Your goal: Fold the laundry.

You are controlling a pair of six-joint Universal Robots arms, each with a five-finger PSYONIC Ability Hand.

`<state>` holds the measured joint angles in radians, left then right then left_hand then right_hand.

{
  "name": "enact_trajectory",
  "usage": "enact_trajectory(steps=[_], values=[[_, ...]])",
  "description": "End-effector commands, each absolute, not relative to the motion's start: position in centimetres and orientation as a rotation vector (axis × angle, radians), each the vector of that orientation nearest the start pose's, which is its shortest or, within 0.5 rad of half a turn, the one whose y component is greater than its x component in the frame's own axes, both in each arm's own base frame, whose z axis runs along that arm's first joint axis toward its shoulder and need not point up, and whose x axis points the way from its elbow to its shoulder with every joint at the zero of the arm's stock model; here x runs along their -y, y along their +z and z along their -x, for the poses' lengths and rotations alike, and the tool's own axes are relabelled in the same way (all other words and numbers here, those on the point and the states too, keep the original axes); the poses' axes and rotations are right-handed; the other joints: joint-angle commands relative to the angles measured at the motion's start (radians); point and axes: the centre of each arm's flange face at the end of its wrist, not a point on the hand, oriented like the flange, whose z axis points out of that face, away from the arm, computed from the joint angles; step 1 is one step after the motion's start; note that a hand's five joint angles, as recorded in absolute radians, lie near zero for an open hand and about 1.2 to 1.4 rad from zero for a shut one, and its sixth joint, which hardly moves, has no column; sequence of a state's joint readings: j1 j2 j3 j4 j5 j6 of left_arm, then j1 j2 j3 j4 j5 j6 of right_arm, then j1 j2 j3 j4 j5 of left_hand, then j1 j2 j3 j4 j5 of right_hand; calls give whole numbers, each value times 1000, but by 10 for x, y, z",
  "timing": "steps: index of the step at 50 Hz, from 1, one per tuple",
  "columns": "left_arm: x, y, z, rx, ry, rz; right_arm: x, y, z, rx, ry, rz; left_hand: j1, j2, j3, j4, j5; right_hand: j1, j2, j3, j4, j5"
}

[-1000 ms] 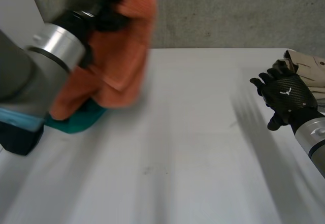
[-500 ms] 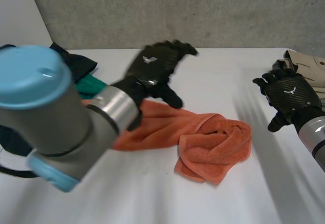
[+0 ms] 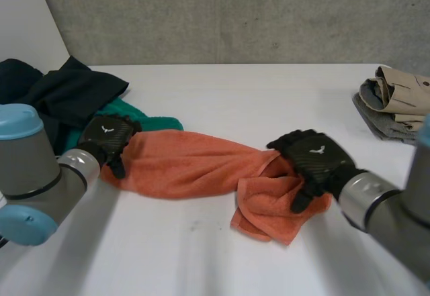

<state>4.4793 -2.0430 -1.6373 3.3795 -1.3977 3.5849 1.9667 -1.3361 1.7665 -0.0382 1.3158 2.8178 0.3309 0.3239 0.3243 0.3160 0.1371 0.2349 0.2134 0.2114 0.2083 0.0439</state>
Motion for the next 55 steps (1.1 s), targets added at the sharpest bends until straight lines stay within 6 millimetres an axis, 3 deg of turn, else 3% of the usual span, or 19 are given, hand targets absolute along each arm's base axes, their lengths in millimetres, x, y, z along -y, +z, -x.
enact_trajectory(steps=[1,5,7,8,10,12,16,17,18,21,22,26,31,36,38,41,45,49,55], values=[[336,128,232,-2369,-1894,-1040,222,160,-270,-2194,-1703,1197,173,180,180,188,192,-60,-39,-37,-34,-44],[341,124,234,-2370,-1888,-1047,220,148,-278,-2187,-1728,1261,431,438,437,446,450,-60,-39,-37,-34,-44],[341,122,234,-2378,-1878,-1047,223,145,-280,-2184,-1743,1268,724,731,731,739,743,72,94,96,99,89],[342,123,234,-2375,-1880,-1043,225,144,-280,-2179,-1751,1265,847,854,854,862,867,184,205,207,210,200],[340,126,237,-2366,-1894,-1043,230,147,-283,-2152,-1801,1252,1065,1072,1071,1080,1084,708,730,732,735,725],[340,132,238,-2350,-1912,-1032,234,152,-284,-2134,-1844,1240,1065,1072,1072,1080,1085,1108,1129,1131,1134,1124],[332,185,242,-2234,-2063,-971,247,175,-280,-2105,-1967,1193,1065,1072,1072,1080,1085,1161,1183,1185,1188,1178],[328,197,244,-2216,-2100,-956,250,197,-277,-2071,-2053,1161,1065,1072,1072,1080,1085,1161,1183,1185,1188,1178],[319,218,247,-2191,-2176,-916,250,209,-275,-2050,-2097,1149,1065,1072,1072,1080,1085,1161,1183,1185,1188,1178],[303,248,250,-2176,-2284,-850,250,251,-261,-2008,-2223,1119,1065,1072,1072,1080,1085,1161,1183,1185,1188,1178],[291,271,249,-2160,-2358,-807,250,259,-256,-2013,-2244,1119,1065,1072,1072,1080,1085,1161,1183,1185,1188,1178],[255,318,242,-2128,-2481,-752,249,293,-231,-2096,-2273,1151,1065,1072,1072,1080,1085,1161,1183,1185,1188,1178],[228,344,233,-2129,-2528,-719,243,316,-218,-2159,-2173,1192,1065,1072,1072,1080,1085,1161,1183,1185,1188,1178],[217,338,234,-2267,-2464,-717,244,322,-206,-2209,-2025,1228,1065,1072,1072,1080,1085,1161,1183,1185,1188,1178],[220,325,236,-2354,-2391,-717,247,318,-203,-2221,-1970,1239,1065,1072,1072,1080,1085,1161,1183,1185,1188,1178],[233,299,241,-2456,-2275,-726,265,290,-205,-2249,-1821,1274,1065,1072,1072,1080,1085,1161,1183,1185,1188,1178],[259,245,255,-2616,-2060,-769,289,248,-215,-2223,-1704,1410,1065,1072,1072,1080,1085,1161,1183,1185,1188,1178],[299,210,266,-2630,-1983,-714,302,220,-225,-2105,-1730,1628,1065,1072,1072,1080,1085,1161,1183,1185,1188,1178],[349,196,276,-2515,-2032,-575,296,191,-250,-1860,-1826,1916,1065,1072,1072,1080,1085,1121,1143,1145,1148,1138]])
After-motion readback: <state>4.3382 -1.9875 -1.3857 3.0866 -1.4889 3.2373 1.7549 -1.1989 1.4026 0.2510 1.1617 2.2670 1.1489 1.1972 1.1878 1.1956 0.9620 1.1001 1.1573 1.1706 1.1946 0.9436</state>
